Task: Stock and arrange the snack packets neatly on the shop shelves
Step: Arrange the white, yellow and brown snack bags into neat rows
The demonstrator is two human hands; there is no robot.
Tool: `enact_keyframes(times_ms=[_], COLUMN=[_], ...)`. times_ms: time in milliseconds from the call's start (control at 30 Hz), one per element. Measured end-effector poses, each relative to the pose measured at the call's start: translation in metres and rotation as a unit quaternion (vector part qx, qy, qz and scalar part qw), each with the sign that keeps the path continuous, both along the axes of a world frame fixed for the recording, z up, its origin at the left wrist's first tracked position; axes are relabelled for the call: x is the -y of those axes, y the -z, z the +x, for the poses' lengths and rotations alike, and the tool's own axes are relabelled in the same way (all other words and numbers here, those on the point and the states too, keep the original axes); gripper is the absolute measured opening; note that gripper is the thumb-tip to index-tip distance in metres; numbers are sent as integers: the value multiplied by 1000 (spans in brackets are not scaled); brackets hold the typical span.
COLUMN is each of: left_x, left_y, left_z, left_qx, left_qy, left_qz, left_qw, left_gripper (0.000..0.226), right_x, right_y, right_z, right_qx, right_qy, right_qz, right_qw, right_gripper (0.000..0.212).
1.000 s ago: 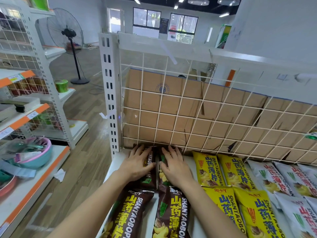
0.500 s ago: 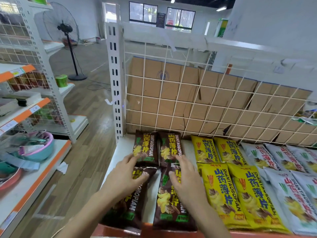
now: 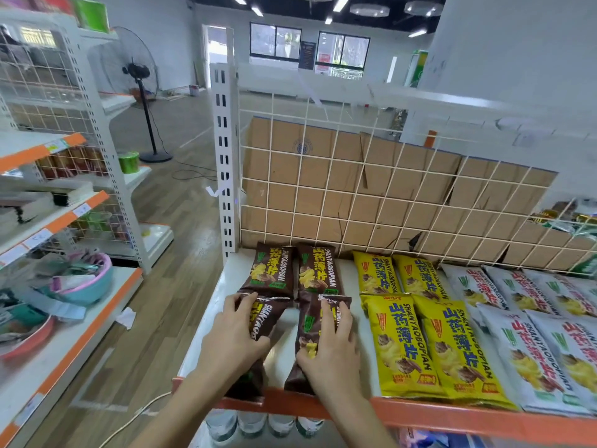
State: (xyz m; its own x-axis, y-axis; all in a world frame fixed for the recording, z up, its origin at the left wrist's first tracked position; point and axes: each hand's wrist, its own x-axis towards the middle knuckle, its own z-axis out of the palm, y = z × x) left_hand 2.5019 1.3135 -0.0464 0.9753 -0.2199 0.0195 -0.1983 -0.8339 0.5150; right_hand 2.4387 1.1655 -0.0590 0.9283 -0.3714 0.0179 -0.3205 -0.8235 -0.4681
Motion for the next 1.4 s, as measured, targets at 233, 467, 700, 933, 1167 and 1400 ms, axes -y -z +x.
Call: enact_keyframes(times_ms=[233,467,700,933,1167,1400], left_x=[-13,7,35,37,40,69], left_y=[-16,-23,11,24,14,-18], left_z=[-4,-1,13,-2,17,75], left_qx=[-45,75,98,45,159,132], left_qy=[0,7,-31,-31,30,222], left_qz=[-30,-89,1,42,55,169], left_qw=[999,993,995,998,985,951], left_gripper=[70,69,69,77,55,37], right_x=[7,11,11,7,5,6], right_y=[1,1,12,17,19,13], right_z=[-6,-11,5,2,-4,-6], right_qx=[49,131,158,85,48,42], right_qy=[5,-8,-20,-10,-12,-26], right_qz=[40,19,4,-42,-53,-62], right_qw=[998,991,987,995,997,997], right_gripper=[80,76,74,74,89,90])
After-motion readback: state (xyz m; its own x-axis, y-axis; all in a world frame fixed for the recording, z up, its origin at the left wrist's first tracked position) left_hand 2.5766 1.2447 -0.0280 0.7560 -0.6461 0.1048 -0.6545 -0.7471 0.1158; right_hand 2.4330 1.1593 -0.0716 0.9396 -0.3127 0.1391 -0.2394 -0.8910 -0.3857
